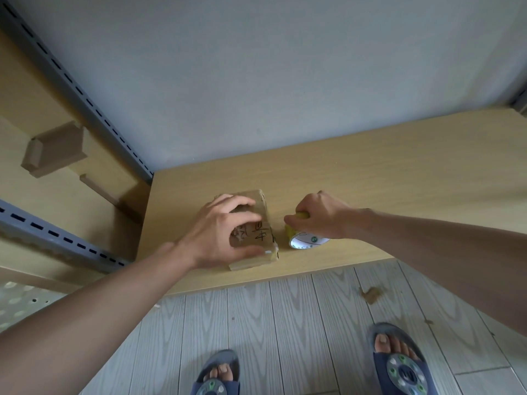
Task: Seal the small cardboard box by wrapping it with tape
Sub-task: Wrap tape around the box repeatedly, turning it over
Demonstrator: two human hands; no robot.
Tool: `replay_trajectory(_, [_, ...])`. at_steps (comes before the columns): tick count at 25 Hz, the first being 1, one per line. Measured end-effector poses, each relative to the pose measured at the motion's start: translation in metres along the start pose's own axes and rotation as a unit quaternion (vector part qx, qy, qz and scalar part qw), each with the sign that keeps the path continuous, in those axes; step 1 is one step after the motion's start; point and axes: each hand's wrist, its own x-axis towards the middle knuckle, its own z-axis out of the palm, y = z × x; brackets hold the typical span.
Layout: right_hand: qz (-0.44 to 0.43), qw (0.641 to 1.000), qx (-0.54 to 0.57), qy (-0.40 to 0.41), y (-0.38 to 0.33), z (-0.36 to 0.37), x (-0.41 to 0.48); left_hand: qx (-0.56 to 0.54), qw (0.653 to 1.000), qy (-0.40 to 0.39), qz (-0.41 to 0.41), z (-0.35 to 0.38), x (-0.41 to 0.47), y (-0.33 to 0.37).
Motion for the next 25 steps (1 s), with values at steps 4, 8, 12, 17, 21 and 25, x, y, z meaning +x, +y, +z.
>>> replay_trajectory(4, [0.004, 1.000, 0.018, -0.008, -0.001, -0.004, -0.001, 0.069, 0.961, -0.224, -0.143, -0.007, 0.029, 0.023])
replay_trajectory(8, [0.009, 0.999, 0.040, -0.019, 0.002, -0.008, -0.001, 0.091, 0.960, -0.222, -0.146, -0.008, 0.051, 0.024])
replay_trajectory(12, [-0.028, 0.986, 0.141, 0.085, -0.001, -0.054, -0.003, -0.089, 0.989, -0.040, -0.115, -0.010, 0.044, 0.022])
replay_trajectory(17, [-0.064, 0.968, 0.223, 0.092, -0.027, -0.071, -0.012, -0.212, 0.974, -0.006, -0.079, 0.017, 0.019, 0.019])
replay_trajectory(21, [-0.135, 0.970, 0.200, 0.038, -0.046, -0.042, -0.008, -0.148, 0.979, -0.102, -0.093, 0.005, 0.022, 0.008])
replay_trajectory(25, [-0.145, 0.966, 0.206, 0.049, -0.049, -0.040, -0.001, -0.117, 0.985, -0.073, -0.103, 0.010, 0.036, 0.026])
